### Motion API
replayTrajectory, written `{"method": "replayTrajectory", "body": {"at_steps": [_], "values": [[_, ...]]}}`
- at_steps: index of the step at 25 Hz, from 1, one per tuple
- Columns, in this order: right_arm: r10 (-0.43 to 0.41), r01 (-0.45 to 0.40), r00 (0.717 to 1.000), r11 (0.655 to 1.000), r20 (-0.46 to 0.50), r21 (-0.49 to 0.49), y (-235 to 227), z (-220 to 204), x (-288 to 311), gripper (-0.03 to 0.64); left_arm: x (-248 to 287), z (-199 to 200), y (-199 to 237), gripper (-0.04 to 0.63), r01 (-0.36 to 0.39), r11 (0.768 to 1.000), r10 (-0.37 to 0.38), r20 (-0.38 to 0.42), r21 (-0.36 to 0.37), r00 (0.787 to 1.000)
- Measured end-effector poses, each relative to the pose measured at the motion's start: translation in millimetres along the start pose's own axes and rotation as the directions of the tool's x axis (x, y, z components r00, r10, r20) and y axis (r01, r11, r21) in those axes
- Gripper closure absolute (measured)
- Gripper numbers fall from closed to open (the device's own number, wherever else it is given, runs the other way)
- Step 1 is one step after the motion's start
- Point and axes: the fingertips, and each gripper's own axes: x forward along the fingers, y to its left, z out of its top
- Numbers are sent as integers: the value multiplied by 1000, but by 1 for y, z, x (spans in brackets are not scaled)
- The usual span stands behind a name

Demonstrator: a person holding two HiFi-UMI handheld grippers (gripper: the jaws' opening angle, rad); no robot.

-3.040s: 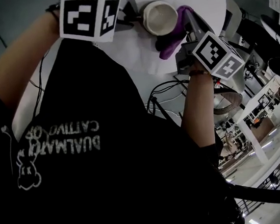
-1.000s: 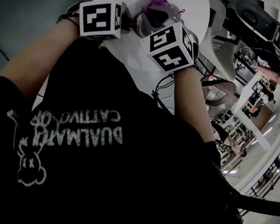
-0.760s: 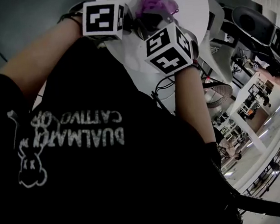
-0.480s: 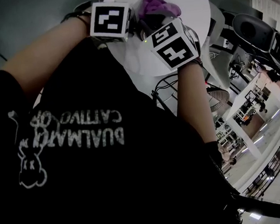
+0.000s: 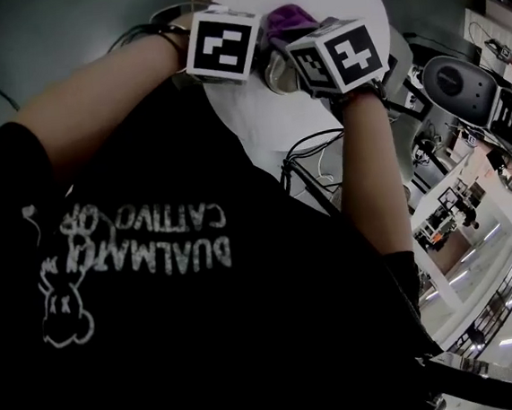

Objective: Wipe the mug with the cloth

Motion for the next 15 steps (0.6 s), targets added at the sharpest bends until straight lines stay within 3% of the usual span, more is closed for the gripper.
{"method": "replayTrajectory", "body": {"at_steps": [5,10,15], "values": [[9,-6,997,999,-75,32,-10,7,8,589,-2,-2,5,515,-4,1000,4,-12,-29,1000],[-30,32,997,999,-66,40,-12,7,13,589,-4,-5,4,512,-7,997,6,-11,-73,1000],[-30,33,997,998,-68,54,-9,7,17,589,-8,-3,-1,512,-29,997,28,-3,-65,1000]]}}
